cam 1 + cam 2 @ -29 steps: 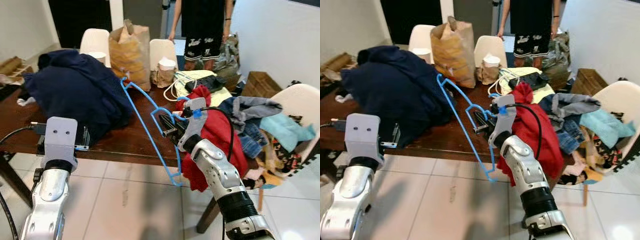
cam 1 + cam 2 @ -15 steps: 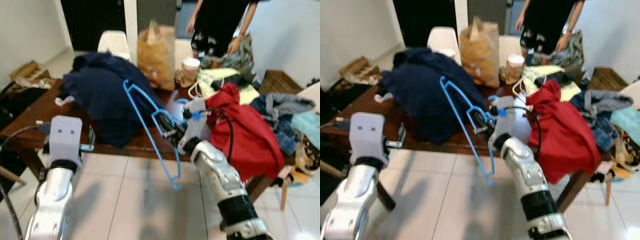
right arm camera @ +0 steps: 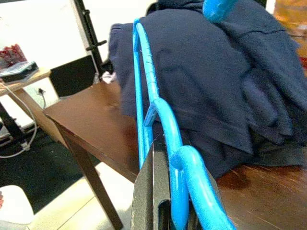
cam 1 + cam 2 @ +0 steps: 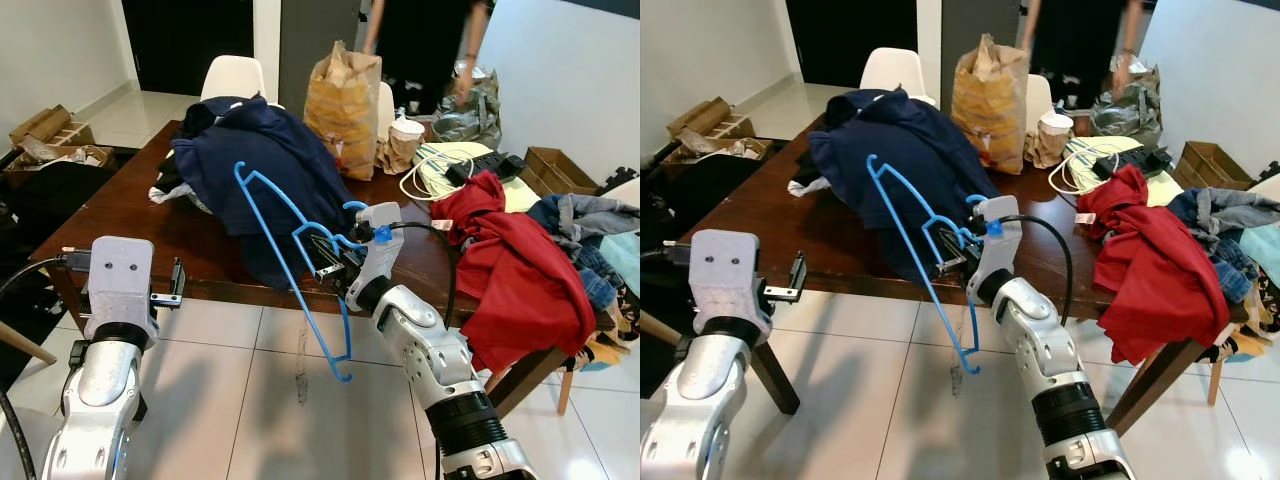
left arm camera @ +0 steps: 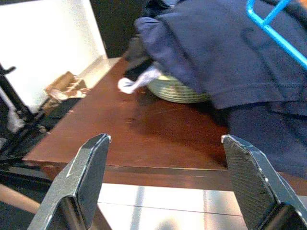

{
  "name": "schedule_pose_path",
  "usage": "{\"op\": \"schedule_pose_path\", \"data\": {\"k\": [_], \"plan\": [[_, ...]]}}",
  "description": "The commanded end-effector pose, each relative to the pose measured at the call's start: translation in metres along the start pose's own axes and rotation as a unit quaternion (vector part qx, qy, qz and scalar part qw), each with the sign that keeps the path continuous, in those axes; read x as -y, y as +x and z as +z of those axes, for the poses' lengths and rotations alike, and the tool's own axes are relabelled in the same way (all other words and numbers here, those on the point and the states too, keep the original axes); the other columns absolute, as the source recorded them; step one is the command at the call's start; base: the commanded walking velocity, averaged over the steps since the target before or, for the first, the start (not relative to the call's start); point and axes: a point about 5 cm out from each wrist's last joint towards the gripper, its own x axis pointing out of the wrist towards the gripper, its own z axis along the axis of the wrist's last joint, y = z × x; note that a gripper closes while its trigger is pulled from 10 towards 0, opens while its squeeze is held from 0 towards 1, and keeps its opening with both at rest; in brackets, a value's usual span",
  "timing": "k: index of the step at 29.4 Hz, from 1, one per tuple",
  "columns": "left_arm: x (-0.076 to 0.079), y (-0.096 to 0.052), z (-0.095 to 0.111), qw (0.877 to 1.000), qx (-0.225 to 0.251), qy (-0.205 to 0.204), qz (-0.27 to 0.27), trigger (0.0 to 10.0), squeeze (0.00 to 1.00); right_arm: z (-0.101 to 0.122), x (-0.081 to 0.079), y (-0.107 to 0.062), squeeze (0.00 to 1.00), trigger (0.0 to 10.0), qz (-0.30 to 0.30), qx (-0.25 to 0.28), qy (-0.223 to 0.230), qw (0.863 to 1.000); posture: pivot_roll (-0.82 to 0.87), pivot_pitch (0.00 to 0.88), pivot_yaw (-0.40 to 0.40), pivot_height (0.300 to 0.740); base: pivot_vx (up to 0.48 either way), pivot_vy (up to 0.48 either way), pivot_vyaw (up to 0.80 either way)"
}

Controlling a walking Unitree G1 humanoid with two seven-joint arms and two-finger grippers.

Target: Hang hanger

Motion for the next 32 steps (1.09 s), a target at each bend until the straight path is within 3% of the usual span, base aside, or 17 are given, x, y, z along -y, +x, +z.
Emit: {"op": "schedule_pose_path", "data": {"k": [1,8,9,17,32], "plan": [[0.003,-0.001,0.003,1.000,0.008,-0.008,-0.008,10.0,1.00,0.001,0.001,-0.001,0.00,10.0,0.000,-0.003,-0.004,1.000,0.06,0.000,-0.049,0.740,0.000,0.000,0.00],[0.004,0.000,0.008,1.000,0.018,-0.005,-0.007,10.0,1.00,0.001,0.001,0.000,0.00,10.0,0.001,-0.002,-0.003,1.000,0.06,0.000,-0.051,0.740,0.000,0.000,0.00],[0.003,0.002,0.013,1.000,0.025,0.004,-0.004,10.0,0.00,0.002,0.001,0.000,0.00,10.0,0.001,0.001,-0.001,1.000,0.06,0.000,-0.054,0.740,0.000,0.000,0.00],[-0.008,0.007,0.037,0.997,0.071,-0.002,0.009,10.0,0.00,0.018,0.001,0.005,0.00,10.0,0.006,0.044,0.028,0.999,0.07,0.000,-0.063,0.740,0.068,0.000,0.00],[-0.021,0.007,0.040,0.996,0.078,-0.010,0.030,10.0,0.00,0.025,-0.004,0.009,0.00,10.0,0.025,0.059,0.029,0.998,0.08,0.000,-0.076,0.740,0.325,0.000,0.00]]}}
